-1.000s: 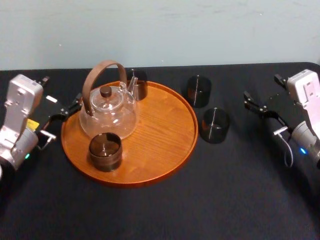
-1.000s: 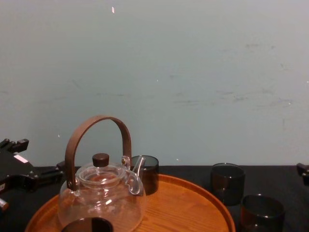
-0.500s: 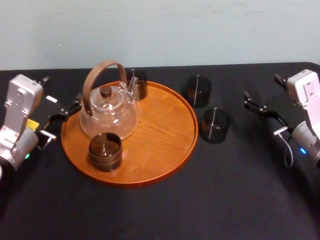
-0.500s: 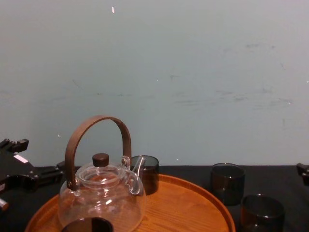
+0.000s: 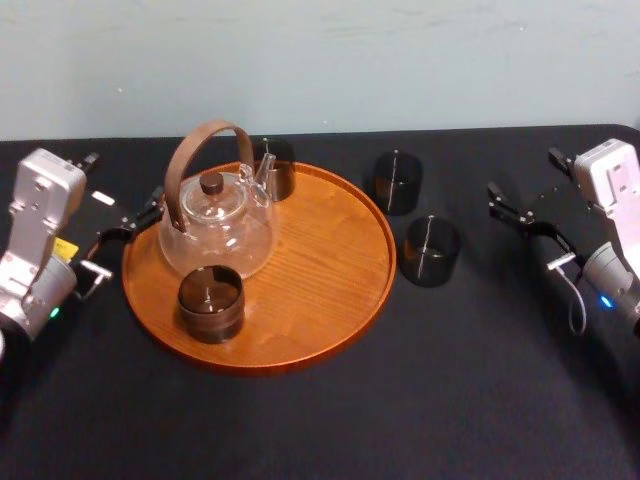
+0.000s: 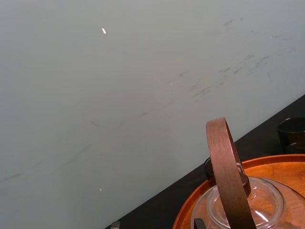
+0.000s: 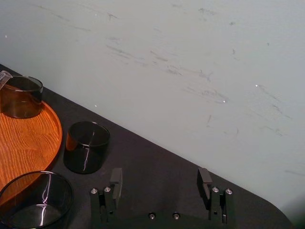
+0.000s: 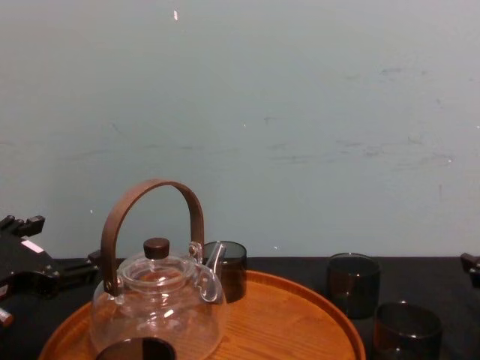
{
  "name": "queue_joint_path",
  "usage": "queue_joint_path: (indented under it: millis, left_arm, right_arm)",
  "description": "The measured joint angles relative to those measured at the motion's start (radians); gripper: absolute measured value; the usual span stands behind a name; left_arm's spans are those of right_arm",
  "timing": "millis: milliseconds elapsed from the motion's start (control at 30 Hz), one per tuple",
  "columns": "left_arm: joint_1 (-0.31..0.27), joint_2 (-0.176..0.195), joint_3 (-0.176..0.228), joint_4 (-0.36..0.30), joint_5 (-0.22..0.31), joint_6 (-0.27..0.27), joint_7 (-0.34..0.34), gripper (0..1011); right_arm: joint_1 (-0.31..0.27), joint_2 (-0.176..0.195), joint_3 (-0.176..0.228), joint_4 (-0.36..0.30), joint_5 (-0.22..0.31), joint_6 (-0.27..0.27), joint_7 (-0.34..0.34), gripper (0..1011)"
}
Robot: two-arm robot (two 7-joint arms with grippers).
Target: Pick up the glass from the table and place it on the tray.
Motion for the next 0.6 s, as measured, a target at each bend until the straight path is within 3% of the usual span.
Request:
queue_joint_path:
  millis: [600]
  left_arm:
    - [0.0,0.0,0.0,0.0,0.0,0.0,0.0,1001]
  right_arm:
    - [0.0,0.0,0.0,0.0,0.0,0.0,0.0,1002]
